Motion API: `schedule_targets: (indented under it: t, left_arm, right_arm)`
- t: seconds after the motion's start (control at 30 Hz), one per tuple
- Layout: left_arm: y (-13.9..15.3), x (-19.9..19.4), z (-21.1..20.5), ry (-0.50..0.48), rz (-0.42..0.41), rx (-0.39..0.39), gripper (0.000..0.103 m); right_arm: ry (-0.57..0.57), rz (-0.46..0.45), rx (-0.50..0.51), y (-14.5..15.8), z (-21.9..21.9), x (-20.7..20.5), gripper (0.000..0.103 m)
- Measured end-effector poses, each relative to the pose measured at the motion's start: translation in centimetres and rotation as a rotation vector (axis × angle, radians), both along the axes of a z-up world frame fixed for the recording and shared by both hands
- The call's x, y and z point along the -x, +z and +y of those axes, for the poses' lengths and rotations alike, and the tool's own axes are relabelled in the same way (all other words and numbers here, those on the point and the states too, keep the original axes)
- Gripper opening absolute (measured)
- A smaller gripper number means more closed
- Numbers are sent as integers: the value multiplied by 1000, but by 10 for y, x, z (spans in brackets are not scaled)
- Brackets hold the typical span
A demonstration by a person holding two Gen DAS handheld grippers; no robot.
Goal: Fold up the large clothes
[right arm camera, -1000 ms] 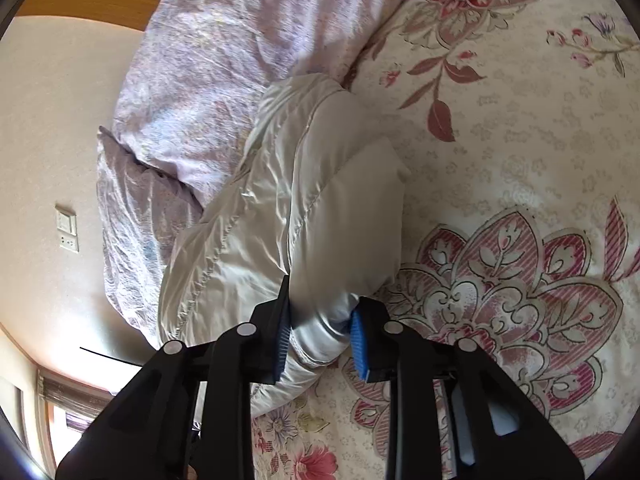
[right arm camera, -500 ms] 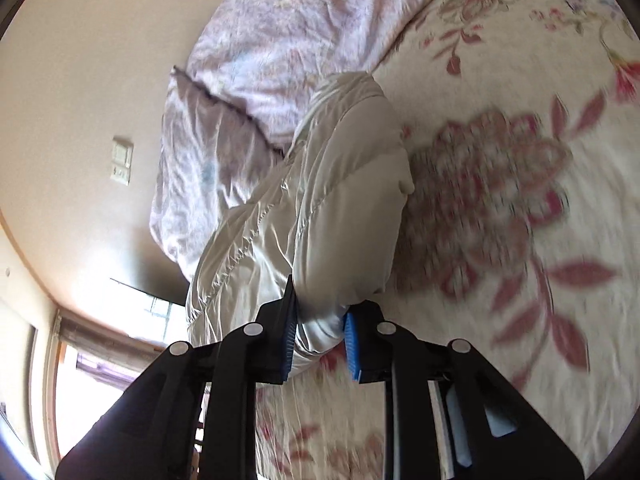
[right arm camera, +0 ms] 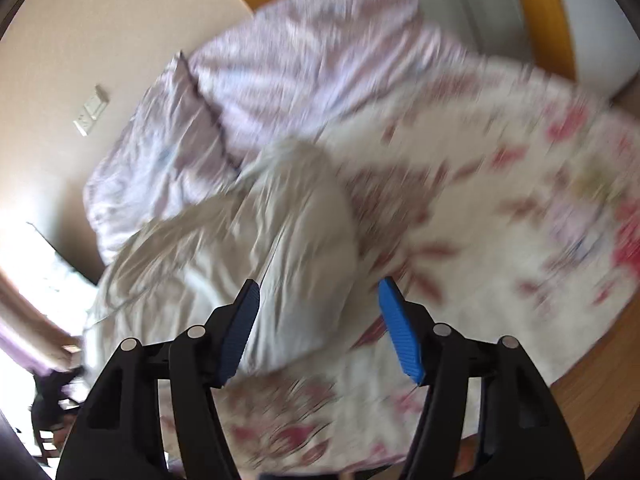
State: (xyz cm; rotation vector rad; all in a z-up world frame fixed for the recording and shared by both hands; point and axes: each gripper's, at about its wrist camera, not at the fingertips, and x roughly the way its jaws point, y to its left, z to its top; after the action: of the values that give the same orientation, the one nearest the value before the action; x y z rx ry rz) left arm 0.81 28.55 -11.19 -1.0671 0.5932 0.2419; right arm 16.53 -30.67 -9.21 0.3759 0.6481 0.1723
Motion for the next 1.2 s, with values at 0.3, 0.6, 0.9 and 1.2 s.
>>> schedule_targets:
  t: [0.3,0.6,0.9,1.2]
  left_arm:
    - [-3,-1,-6,-11,-9,-57,81]
    - [-6,-3,-12,-30,-42,-53,87]
    - [-8,-13,-12,-28,-89,-19,87]
    - [-7,-31,-10,-26,-83,-13,87]
  right_arm:
    - [316,-75,181,25,134,-22,64]
    - [367,-135,360,10,232,-30,64]
    - [340,-119,477,-36,254,-38,67]
    - [358,-83,423,-42,252,-45,68]
